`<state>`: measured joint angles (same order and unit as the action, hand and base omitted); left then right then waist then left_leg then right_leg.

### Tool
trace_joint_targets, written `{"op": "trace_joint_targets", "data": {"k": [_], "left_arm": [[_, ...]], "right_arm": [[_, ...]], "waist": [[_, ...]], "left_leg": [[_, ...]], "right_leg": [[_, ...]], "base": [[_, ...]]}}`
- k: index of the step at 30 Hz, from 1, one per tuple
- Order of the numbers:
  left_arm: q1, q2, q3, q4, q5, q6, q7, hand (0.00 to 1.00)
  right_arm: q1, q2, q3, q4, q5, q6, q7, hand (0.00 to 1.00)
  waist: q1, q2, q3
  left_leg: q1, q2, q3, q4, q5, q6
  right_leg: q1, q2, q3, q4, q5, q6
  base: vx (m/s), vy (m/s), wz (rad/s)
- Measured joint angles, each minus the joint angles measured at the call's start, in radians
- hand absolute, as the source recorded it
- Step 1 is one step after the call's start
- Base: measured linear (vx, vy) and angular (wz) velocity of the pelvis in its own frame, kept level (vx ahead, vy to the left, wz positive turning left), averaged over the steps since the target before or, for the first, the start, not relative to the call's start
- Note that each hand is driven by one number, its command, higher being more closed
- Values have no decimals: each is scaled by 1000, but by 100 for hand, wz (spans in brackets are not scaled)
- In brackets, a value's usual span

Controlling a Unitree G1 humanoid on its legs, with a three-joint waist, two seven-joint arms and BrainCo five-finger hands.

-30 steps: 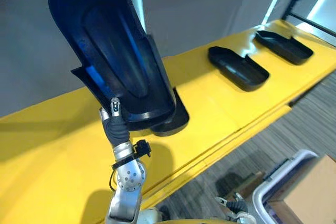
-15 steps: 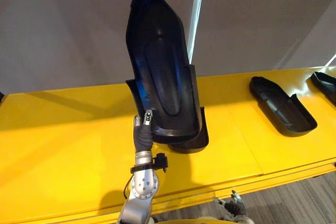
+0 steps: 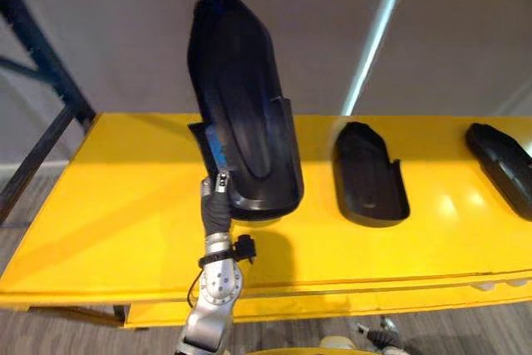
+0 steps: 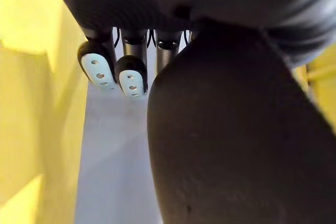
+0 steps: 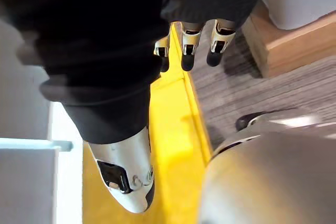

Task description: Walk over and take plastic housings, then place them on the shelf

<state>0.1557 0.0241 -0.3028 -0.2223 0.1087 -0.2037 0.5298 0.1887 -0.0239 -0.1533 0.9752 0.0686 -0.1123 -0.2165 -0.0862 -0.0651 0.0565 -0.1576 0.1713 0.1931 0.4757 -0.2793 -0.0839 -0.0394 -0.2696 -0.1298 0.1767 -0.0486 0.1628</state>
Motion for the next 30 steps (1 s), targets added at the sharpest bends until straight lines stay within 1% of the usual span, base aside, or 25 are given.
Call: {"op": "trace_joint_targets", "data": {"k": [1, 2, 3, 4, 5, 6, 7, 8, 9, 10, 11, 12, 13, 14, 17, 18, 19, 20, 23, 25, 26, 27, 30], "left_arm": [[-6, 9, 1, 2, -2, 0, 1, 100], [-9, 16, 3, 4, -2, -1, 0, 100], [-8, 24, 16, 11, -2, -1, -1, 100], [-8, 24, 25, 17, -1, -2, -2, 100], [-9, 25, 39, 48, 0, -2, -2, 100], [-8, 19, 34, 75, 0, 0, -4, 100], [-7, 16, 28, 82, 1, 2, -7, 100], [-7, 15, 9, 83, 4, 2, -22, 100], [-8, 13, -5, 79, 16, 2, -35, 100], [-8, 11, -11, 79, 21, 3, -43, 100], [-9, -2, -21, 79, 29, 10, -61, 100], [-9, -11, -31, 76, 39, 22, -74, 100], [-8, -12, -38, 76, 44, 24, -76, 100], [-7, -14, -42, 75, 56, 24, -89, 100], [0, -16, -29, 54, 59, 24, -94, 100], [3, -21, -8, 45, 59, 24, -97, 100], [3, -22, 15, 43, 58, 24, -100, 100], [4, -22, 22, 43, 58, 26, -102, 100], [8, -22, 39, 44, 58, 35, -118, 100], [6, -22, 61, 45, 59, 48, -131, 100], [5, -20, 64, 45, 59, 47, -133, 100], [-5, -15, 89, 70, 61, 51, -138, 100], [-33, 16, 160, 133, 62, 91, -138, 100]], "right_arm": [[-7, -2, 3, 6, -2, 2, 0, 0], [-15, -10, 4, 15, -2, 3, 1, 0], [-38, -21, 10, 25, -4, 8, 1, 0], [-50, -28, 15, 29, -5, 11, 2, 0], [-54, -36, 17, 25, -11, 10, 3, 0], [-49, -33, 17, 23, -11, 9, 3, 0], [-42, -33, 17, 23, -11, 10, 4, 0], [-25, -30, 17, 19, -10, 10, 4, 0], [-17, -27, 18, 18, -9, 11, 5, 0], [-14, -26, 16, 14, -5, 11, 5, 0], [-4, -25, 15, 2, 2, 10, 6, 0], [-1, -28, 15, -5, 1, 10, 5, 0], [1, -28, 15, -9, 1, 9, 5, 0], [4, -26, 14, -13, 1, 7, 6, 0], [6, -21, 14, -31, 1, 6, 5, 0], [6, -19, 14, -44, 1, 5, 6, 0], [5, -12, 14, -58, 0, 5, 6, 0], [5, -10, 14, -59, 0, 6, 6, 0], [8, -4, 7, -58, -1, 6, 6, 0], [14, -1, 6, -59, -1, 7, 9, 0], [14, -1, 6, -59, -1, 7, 9, 0], [16, -1, 6, -58, -2, 10, 13, 0], [17, -1, 7, -57, -15, 12, 27, 0]], "waist": [[9, 3, 2], [19, 10, 4], [24, 15, 7], [24, 20, 10], [12, 26, 14], [6, 26, 15], [6, 27, 15], [0, 26, 17], [-9, 26, 17], [-11, 24, 17], [-15, 23, 19], [-13, 32, 28], [-13, 34, 31], [-10, 31, 30], [4, 29, 27], [15, 30, 26], [18, 26, 25], [18, 25, 24], [16, 22, 21], [16, 21, 8], [17, 21, 8], [16, 22, 7], [16, 21, -1]], "left_leg": [[-22, 1, 10, 25, -17, 14], [-28, 3, 34, 33, -36, 23], [-30, 2, 67, 23, -39, 30], [-30, 1, 85, 9, -39, 41], [-10, -10, 118, -25, -26, 64], [10, -24, 128, -54, -18, 79], [24, -32, 132, -67, -13, 84], [35, -51, 135, -95, 5, 98], [33, -62, 132, -106, 16, 101], [34, -69, 132, -113, 26, 95], [40, -82, 122, -120, 36, 95], [58, -88, 115, -143, 52, 94], [70, -93, 112, -159, 63, 94], [97, -98, 108, -194, 85, 90], [130, -94, 116, -259, 117, 73], [142, -84, 132, -284, 128, 64], [156, -80, 144, -313, 144, 57], [162, -79, 145, -323, 148, 55], [187, -81, 162, -354, 159, 56], [190, -85, 169, -377, 172, 60], [190, -85, 170, -378, 173, 61], [210, -89, 173, -405, 190, 65], [242, -106, 177, -467, 226, 70]], "right_leg": [[-15, 4, 8, -8, 26, -21], [-42, 4, 14, -2, 46, -53], [-72, 2, 6, 1, 86, -111], [-86, 3, -4, 7, 92, -140], [-115, 30, 10, 115, 19, -121], [-118, 77, 45, 195, -57, -95], [-118, 107, 69, 225, -93, -90], [-118, 174, 118, 264, -162, -86], [-115, 219, 148, 265, -198, -95], [-112, 234, 161, 253, -210, -109], [-82, 240, 156, 200, -219, -140], [-55, 238, 145, 176, -207, -142], [-42, 234, 137, 165, -205, -143], [-20, 233, 126, 140, -197, -148], [7, 245, 128, 91, -166, -158], [22, 257, 137, 58, -144, -163], [28, 267, 148, 33, -123, -165], [33, 269, 149, 23, -118, -166], [54, 272, 161, -7, -101, -163], [57, 271, 168, -39, -73, -155], [58, 271, 168, -41, -72, -156], [76, 271, 167, -66, -51, -154], [89, 265, 168, -85, -40, -151]], "base": [[-157, 287, -28], [-149, 234, -67], [-186, 243, -77], [-234, 266, -81], [-240, 258, -54], [-151, 167, -44], [-45, 116, -21], [-13, 65, -6], [-11, 41, 4], [-20, -7, 16], [-2, -10, 20], [11, -10, 27], [39, -27, 31], [41, -45, 21], [44, -69, -6], [40, -65, -33], [32, -58, -32], [13, -36, -19], [4, 1, -13], [-19, 45, -10], [-21, 46, -6], [-31, 33, -3], [-60, 36, -2]]}}
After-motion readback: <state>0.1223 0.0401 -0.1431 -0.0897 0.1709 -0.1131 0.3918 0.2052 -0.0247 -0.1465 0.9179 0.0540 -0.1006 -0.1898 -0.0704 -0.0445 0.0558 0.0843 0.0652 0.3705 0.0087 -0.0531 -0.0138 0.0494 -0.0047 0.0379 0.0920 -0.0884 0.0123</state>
